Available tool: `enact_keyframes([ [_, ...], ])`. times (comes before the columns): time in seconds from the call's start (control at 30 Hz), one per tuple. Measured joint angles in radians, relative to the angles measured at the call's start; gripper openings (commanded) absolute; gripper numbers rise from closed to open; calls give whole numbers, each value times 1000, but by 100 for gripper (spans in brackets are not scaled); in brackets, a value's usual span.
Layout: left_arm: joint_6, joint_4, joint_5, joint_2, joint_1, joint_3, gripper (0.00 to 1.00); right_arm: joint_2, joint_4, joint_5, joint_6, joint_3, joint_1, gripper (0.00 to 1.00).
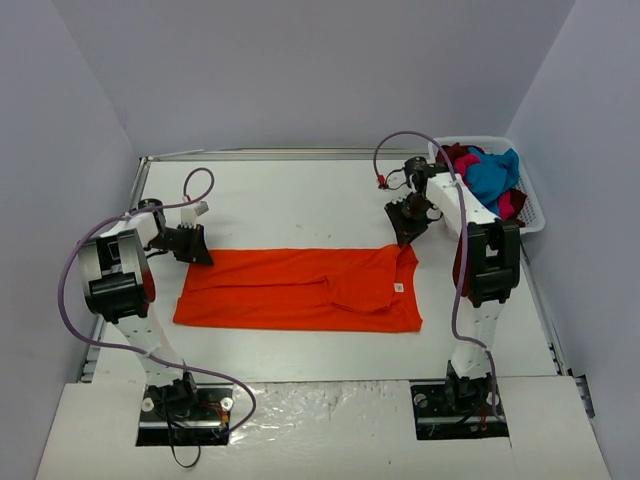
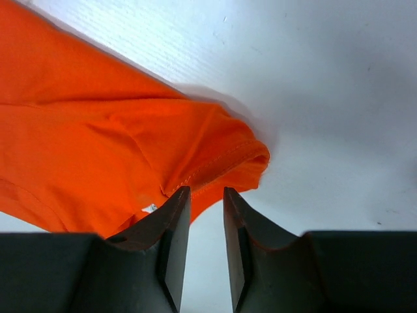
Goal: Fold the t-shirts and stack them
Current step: Fold the other side of the tshirt into a rectangle, then rotate the tshirt 90 degrees
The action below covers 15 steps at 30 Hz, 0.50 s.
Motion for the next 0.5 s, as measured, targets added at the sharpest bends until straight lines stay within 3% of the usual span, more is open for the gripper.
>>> enact_keyframes([
  [0.2,-8,23,-18,0,-8,-28,4,43,5,-82,45,40,-52,31],
  [0.5,-19,48,-20,-9,-15,-42,4,78,-19,-194,59,42,-95,31],
])
